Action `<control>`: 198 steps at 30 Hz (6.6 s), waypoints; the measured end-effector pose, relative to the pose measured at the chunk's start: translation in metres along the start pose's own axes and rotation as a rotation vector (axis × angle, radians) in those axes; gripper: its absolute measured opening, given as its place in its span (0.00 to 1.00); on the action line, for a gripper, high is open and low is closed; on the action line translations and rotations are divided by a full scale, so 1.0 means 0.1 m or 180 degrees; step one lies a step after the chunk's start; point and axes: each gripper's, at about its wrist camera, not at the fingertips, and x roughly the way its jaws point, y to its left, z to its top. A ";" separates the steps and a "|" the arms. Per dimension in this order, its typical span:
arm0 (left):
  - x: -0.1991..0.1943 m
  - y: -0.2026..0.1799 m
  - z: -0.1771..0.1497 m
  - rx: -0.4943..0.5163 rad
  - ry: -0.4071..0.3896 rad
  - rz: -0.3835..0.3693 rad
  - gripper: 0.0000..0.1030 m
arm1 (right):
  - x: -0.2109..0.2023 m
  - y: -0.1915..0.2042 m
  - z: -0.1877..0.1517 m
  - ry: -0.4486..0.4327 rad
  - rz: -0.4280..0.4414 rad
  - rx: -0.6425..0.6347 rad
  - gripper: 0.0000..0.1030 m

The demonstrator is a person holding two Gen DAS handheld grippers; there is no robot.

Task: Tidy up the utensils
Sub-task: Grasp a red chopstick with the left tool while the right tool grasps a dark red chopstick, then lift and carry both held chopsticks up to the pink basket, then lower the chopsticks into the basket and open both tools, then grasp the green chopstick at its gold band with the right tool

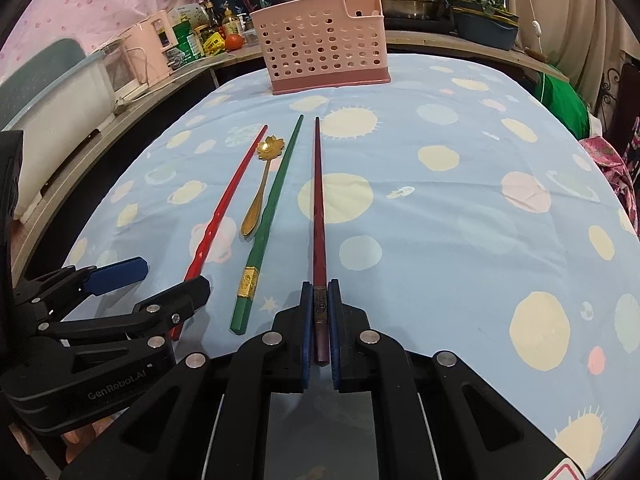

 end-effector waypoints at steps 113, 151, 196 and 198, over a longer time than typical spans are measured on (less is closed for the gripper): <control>-0.60 0.54 3.86 -0.0568 -0.1843 -0.0029 0.06 | -0.04 -0.56 3.43 -0.1487 0.0331 0.0780 0.07; -0.58 0.27 2.64 -0.0312 -0.1442 0.0263 0.59 | -0.39 -0.35 2.41 -0.1281 0.0433 0.0543 0.26; -0.01 0.38 0.43 -0.0377 -0.0237 0.0289 0.59 | 0.02 0.22 0.07 -0.0034 0.0272 0.0059 0.26; 0.01 0.39 0.39 -0.0375 -0.0211 0.0293 0.59 | 0.03 0.23 0.06 -0.0030 0.0266 0.0043 0.26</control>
